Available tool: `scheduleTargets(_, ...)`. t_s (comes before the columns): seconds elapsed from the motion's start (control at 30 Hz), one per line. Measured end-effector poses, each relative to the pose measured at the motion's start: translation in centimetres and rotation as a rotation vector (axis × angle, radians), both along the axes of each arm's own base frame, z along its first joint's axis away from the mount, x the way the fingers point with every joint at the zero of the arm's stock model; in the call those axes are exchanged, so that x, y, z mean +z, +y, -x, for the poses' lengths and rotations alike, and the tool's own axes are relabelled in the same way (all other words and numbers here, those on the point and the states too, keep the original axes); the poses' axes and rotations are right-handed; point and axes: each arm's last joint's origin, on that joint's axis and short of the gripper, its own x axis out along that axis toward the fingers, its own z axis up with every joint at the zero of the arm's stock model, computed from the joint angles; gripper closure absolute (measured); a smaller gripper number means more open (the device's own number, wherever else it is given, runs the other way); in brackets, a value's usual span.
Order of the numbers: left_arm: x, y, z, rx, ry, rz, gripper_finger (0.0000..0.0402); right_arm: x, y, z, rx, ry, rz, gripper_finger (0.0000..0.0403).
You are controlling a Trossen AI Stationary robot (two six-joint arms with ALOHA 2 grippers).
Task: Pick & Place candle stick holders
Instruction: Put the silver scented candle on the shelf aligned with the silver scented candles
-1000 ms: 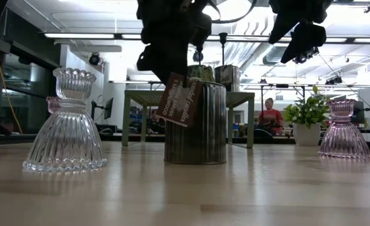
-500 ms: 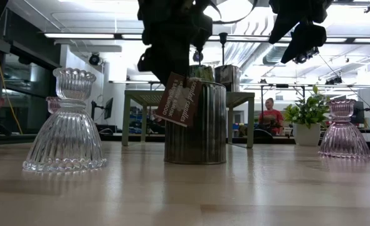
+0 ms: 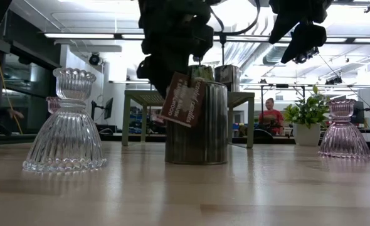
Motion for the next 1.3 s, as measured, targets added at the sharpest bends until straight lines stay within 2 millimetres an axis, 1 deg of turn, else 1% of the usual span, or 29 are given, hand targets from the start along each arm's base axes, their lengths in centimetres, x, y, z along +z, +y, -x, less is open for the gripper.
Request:
scheduleTargets(0.53, -0.5, 0.8, 2.2, 0.031, 0.218, -0.192, 0.0236, 0.0, 0.0, 0.0, 0.002, 0.001, 0.001, 0.0011)
scheduleTargets(0.7, -0.6, 1.2, 2.4, 0.039, 0.243, -0.207, 0.0236, 0.0, 0.0, 0.0, 0.002, 0.001, 0.001, 0.0011)
scheduleTargets(0.87, -0.6, 2.4, 2.7, 0.049, 0.289, -0.219, 0.0236, 0.0, 0.0, 0.0, 0.002, 0.001, 0.001, 0.0011)
scheduleTargets(1.03, -0.7, 3.6, 2.7, 0.048, 0.3, -0.215, 0.0236, 0.0, 0.0, 0.0, 0.007, 0.002, -0.005, 0.0011)
scheduleTargets(1.3, -0.7, 6.0, 2.9, 0.056, 0.335, -0.213, 0.0236, 0.0, 0.1, 0.0, 0.011, 0.003, -0.011, 0.0011)
